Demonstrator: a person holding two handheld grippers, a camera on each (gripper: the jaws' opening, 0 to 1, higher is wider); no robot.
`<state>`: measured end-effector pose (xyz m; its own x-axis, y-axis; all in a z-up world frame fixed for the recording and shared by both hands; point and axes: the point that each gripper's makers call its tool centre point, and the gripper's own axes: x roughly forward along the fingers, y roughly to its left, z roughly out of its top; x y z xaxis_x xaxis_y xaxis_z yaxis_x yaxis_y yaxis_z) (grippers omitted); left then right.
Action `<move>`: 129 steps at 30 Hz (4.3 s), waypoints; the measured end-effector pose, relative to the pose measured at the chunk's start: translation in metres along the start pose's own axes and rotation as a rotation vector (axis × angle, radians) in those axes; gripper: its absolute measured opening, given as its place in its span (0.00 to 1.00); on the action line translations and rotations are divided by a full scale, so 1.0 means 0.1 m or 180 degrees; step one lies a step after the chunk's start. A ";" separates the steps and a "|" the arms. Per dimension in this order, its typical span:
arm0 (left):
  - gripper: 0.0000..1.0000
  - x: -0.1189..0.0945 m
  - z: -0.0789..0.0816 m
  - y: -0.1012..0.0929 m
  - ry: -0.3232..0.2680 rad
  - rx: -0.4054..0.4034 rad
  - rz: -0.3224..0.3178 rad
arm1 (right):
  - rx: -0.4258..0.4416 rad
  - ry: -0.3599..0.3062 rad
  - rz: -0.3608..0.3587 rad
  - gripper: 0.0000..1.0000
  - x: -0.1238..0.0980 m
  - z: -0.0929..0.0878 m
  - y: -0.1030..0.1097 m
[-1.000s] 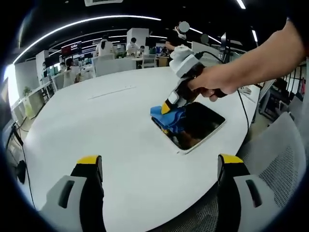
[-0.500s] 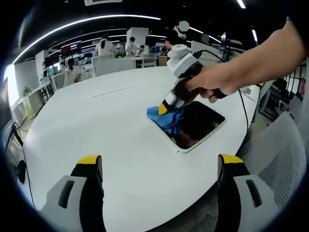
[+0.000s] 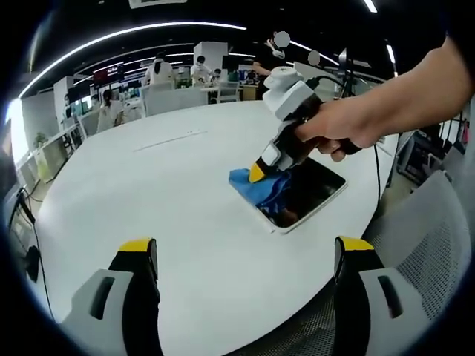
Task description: Wipe the mirror surface with the cleaning cloth until all visible marks leave the cleaned area.
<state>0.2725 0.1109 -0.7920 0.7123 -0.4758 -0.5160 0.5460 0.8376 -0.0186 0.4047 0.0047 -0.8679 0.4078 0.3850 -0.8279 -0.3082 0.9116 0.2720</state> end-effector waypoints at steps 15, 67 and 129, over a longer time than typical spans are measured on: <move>0.99 -0.02 -0.05 0.00 -0.0001 -0.0021 -0.0055 | -0.0001 0.0049 -0.0013 0.00 -0.10 -0.13 0.05; 0.99 -0.09 0.19 -0.22 -0.0245 -0.0138 -0.0357 | -0.0159 0.0025 0.0007 0.00 -0.31 -0.35 -0.25; 0.99 -0.08 0.30 -0.25 -0.0295 -0.0203 -0.0379 | 0.0016 0.0027 -0.0427 0.00 -0.87 -0.56 -1.53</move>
<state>0.2660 0.0855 -0.7615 0.6835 -0.5929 -0.4258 0.6019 0.7878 -0.1309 0.3686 -0.1763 -0.8653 0.4377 0.2583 -0.8612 -0.2472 0.9555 0.1610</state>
